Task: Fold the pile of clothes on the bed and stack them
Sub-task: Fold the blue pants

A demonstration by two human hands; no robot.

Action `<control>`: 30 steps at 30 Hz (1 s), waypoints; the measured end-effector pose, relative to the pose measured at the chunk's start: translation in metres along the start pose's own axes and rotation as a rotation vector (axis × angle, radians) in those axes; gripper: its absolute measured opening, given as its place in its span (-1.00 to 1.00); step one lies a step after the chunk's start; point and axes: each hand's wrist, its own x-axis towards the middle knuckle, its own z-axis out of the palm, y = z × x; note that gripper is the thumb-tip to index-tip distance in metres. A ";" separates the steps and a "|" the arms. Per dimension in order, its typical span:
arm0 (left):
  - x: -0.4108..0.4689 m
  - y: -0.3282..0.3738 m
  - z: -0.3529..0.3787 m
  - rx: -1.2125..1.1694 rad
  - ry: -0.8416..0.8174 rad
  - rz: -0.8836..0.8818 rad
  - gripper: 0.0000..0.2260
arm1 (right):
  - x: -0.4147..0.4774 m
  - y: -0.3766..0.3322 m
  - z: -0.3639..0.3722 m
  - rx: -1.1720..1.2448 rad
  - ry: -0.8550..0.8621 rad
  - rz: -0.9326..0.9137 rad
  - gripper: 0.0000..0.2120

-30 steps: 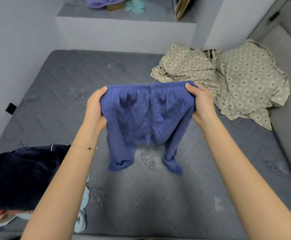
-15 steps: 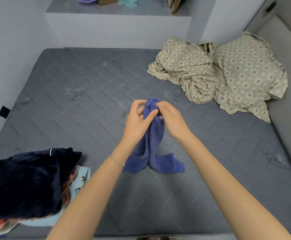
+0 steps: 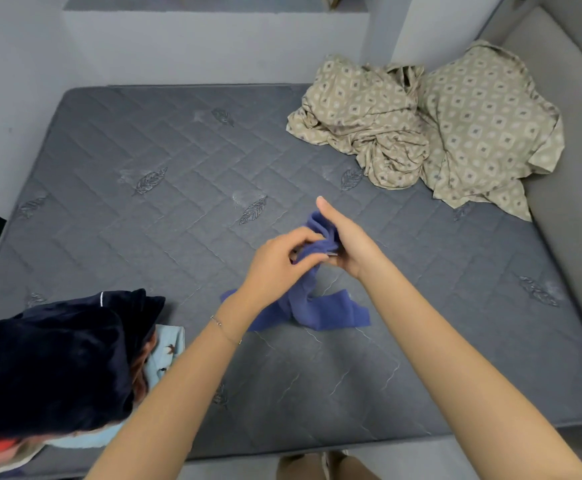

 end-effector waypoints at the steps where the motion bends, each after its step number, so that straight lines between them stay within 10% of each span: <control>1: -0.003 -0.002 0.001 0.060 -0.067 0.011 -0.77 | 0.003 0.003 0.001 -0.046 0.043 -0.019 -0.70; 5: -0.016 -0.012 0.000 0.095 -0.197 0.106 -0.72 | 0.004 0.018 0.004 -0.199 0.139 -0.168 -0.90; 10: -0.018 -0.025 -0.011 -0.143 0.181 -0.160 -0.85 | -0.003 0.018 -0.006 -0.405 0.182 -0.308 -0.89; 16: -0.008 -0.029 -0.019 -0.275 -0.218 -0.281 -0.68 | -0.028 0.000 -0.008 0.053 -0.286 -0.257 -0.82; 22: -0.001 -0.012 -0.045 -0.331 -0.170 -0.179 -0.92 | -0.046 -0.009 -0.041 0.088 -0.340 -0.242 -0.85; 30: 0.022 0.020 -0.042 -0.605 -0.363 -0.351 -0.76 | -0.056 0.012 -0.076 0.285 -0.528 -0.147 -0.72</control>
